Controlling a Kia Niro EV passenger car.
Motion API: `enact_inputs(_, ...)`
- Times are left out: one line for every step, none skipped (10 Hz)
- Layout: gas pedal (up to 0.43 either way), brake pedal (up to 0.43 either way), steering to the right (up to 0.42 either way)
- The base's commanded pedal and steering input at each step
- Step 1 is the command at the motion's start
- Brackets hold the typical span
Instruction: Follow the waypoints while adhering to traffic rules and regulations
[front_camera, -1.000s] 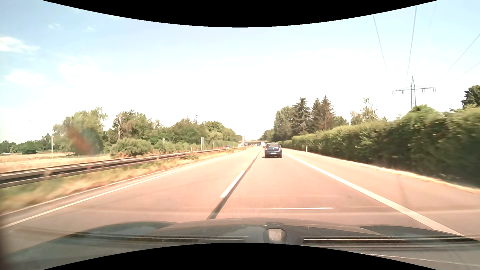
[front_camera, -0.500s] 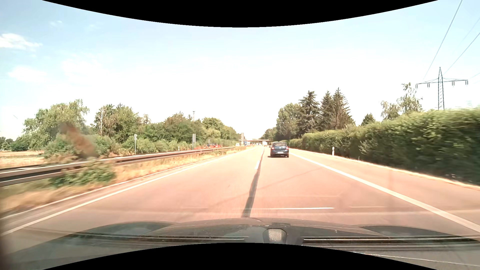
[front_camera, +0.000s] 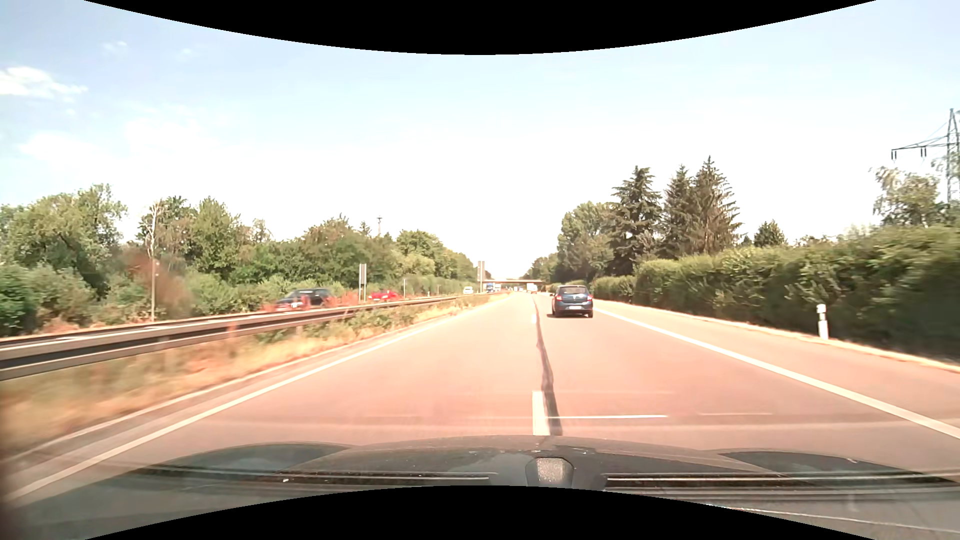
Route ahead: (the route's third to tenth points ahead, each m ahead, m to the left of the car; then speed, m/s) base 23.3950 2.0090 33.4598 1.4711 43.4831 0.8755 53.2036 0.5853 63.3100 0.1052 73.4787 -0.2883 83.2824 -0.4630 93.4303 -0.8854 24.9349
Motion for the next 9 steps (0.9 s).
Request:
enact_inputs(0.370,0.000,0.000)
enact_inputs(0.370,0.000,0.004)
enact_inputs(0.370,0.000,0.004)
enact_inputs(0.370,0.000,0.004)
enact_inputs(0.370,0.000,0.005)
enact_inputs(0.370,0.000,0.006)
enact_inputs(0.358,0.000,0.006)
enact_inputs(0.331,0.000,0.006)
enact_inputs(0.319,0.000,0.006)
